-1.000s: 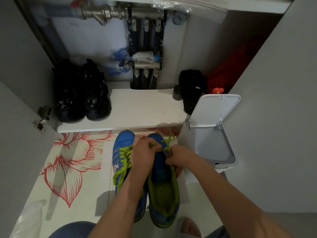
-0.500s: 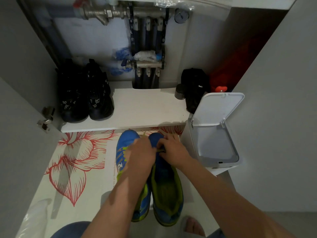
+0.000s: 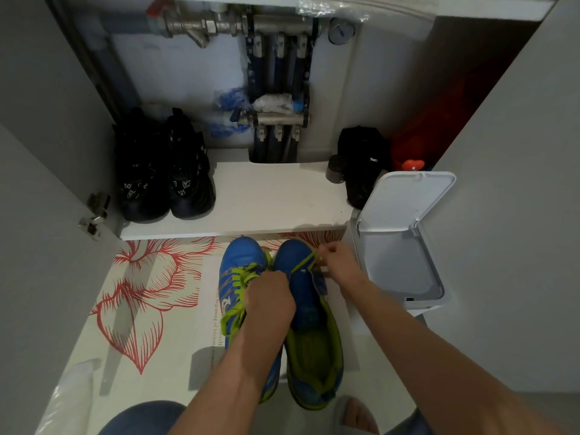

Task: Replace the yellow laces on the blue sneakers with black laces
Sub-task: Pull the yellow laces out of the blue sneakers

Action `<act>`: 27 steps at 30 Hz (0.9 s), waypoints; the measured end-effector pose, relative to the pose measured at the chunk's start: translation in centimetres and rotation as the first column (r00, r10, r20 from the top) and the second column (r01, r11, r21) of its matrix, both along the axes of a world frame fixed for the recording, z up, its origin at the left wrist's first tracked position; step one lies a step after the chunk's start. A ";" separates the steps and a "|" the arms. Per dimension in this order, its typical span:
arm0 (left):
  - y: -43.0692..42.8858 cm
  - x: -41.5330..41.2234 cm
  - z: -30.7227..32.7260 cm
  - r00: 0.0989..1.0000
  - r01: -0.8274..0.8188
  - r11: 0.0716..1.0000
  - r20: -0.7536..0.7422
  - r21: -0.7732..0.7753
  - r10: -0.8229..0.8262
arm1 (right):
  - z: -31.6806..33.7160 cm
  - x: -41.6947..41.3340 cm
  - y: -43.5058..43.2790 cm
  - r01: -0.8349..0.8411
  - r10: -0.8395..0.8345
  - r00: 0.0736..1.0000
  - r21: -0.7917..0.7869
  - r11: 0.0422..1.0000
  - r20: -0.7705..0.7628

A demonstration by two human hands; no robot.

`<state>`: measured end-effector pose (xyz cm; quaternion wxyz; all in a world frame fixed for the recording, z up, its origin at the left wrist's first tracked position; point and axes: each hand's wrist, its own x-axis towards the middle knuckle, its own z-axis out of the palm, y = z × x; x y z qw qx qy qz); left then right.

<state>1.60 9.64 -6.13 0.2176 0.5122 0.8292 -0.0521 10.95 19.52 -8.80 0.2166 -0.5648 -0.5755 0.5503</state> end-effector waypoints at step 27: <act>0.1 -0.9 0.0 0.981 -0.015 1.000 0.196 0.001 0.015 | -0.3 0.1 0.0 -0.463 0.277 0.862 0.434 0.773 0.426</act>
